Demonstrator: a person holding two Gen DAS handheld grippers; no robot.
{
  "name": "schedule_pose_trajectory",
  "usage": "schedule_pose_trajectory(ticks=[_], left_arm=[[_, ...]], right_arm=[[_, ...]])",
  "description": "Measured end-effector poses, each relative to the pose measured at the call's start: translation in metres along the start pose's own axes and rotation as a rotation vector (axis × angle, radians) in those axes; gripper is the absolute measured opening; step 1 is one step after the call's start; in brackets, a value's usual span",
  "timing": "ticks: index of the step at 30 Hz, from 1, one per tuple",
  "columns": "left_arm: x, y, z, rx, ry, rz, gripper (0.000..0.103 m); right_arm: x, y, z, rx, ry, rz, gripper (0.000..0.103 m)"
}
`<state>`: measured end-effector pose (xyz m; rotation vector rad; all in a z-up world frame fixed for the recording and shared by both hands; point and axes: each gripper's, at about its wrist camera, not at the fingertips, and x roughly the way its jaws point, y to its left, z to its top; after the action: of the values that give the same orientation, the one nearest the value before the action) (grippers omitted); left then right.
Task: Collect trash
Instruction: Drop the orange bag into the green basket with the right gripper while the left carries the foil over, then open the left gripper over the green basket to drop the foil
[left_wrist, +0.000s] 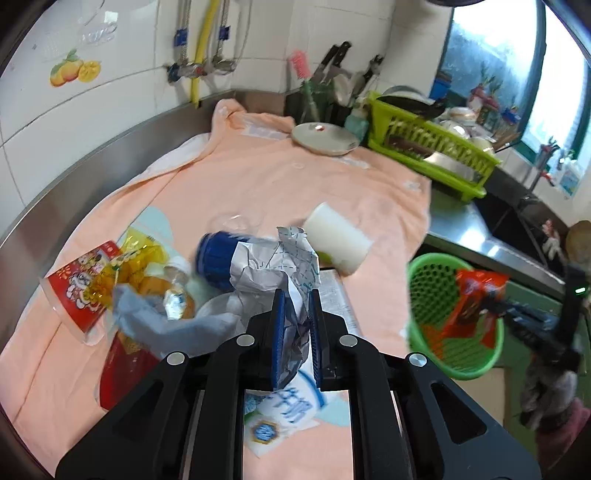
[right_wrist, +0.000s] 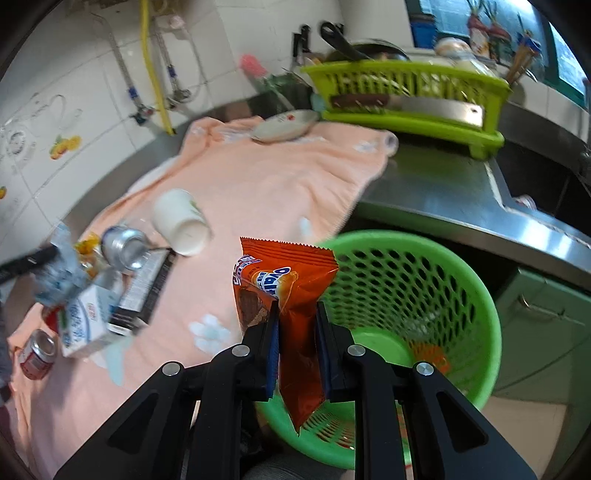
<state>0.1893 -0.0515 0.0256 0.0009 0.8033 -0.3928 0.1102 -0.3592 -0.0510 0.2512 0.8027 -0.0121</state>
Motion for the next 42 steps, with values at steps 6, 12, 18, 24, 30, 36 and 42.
schedule_pose_trajectory(ticks=[6, 12, 18, 24, 30, 36, 42], left_arm=[[-0.017, -0.041, 0.01, 0.055, -0.043, -0.081, 0.012], [-0.012, -0.097, 0.018, 0.112, -0.042, -0.208, 0.012], [0.016, -0.15, 0.013, 0.169, 0.002, -0.285, 0.012], [0.046, -0.19, 0.006, 0.188, 0.061, -0.346, 0.012], [0.081, -0.223, -0.006, 0.206, 0.125, -0.366, 0.013], [0.108, -0.234, -0.016, 0.202, 0.172, -0.36, 0.015], [0.115, -0.241, -0.019, 0.198, 0.187, -0.347, 0.034]], right_arm=[[0.012, -0.023, -0.01, 0.027, 0.039, -0.051, 0.018], [0.015, -0.043, -0.013, 0.062, 0.046, -0.084, 0.04], [0.0, -0.062, -0.017, 0.068, 0.018, -0.096, 0.053], [-0.026, -0.079, -0.02, 0.066, -0.027, -0.106, 0.069], [-0.049, -0.094, -0.024, 0.073, -0.086, -0.144, 0.083], [-0.058, -0.112, -0.03, 0.113, -0.104, -0.131, 0.084], [-0.058, -0.116, -0.035, 0.116, -0.093, -0.123, 0.084]])
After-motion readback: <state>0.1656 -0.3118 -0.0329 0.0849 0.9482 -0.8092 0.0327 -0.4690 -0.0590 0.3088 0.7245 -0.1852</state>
